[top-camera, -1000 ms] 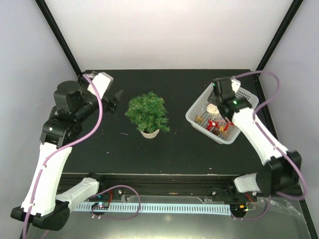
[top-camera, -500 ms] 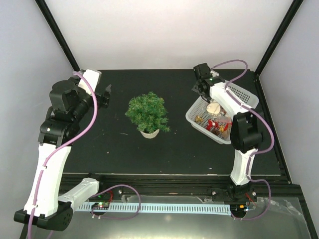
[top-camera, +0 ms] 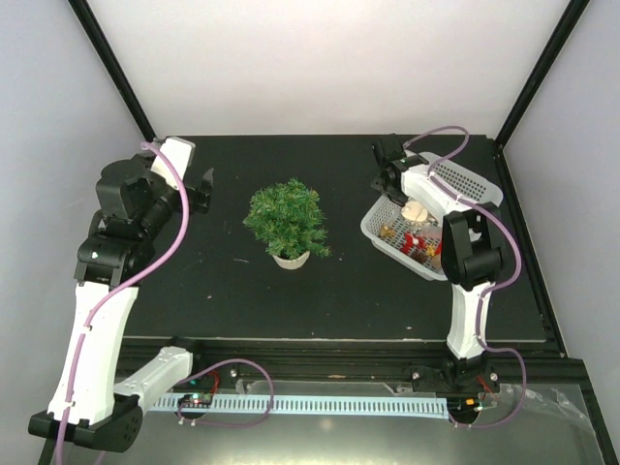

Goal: Decorate the small christmas tree

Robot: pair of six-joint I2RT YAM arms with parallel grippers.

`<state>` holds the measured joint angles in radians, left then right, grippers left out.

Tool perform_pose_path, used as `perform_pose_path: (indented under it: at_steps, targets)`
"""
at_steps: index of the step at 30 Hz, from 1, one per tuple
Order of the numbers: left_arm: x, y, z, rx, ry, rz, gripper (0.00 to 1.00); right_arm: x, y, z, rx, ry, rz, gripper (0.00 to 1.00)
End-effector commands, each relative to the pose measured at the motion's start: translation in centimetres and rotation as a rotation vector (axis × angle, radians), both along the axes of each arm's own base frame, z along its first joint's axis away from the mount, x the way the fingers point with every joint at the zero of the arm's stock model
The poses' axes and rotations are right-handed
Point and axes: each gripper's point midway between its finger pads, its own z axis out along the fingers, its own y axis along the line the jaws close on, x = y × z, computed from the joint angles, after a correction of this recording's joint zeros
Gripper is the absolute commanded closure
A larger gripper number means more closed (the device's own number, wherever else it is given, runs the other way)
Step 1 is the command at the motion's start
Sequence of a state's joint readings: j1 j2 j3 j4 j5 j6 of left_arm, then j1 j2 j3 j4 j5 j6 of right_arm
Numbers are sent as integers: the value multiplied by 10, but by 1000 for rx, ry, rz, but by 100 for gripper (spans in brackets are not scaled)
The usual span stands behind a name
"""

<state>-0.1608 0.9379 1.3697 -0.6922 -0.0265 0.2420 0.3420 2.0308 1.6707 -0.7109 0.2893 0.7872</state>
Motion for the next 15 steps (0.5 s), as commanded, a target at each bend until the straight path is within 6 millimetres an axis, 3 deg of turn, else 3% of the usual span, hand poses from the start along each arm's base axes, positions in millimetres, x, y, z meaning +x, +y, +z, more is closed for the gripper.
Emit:
perform_pose_path:
  at_steps: [1, 8, 15]
  targets:
    - [-5, 5, 1, -14, 0, 18, 1, -11, 7, -12, -5, 18, 45, 59]
    - [-7, 5, 4, -29, -10, 14, 1, -36, 22, -17, -23, 23, 130, 66]
    - [-10, 6, 6, -31, -18, 15, 1, -82, 42, -21, -49, 35, 242, 69]
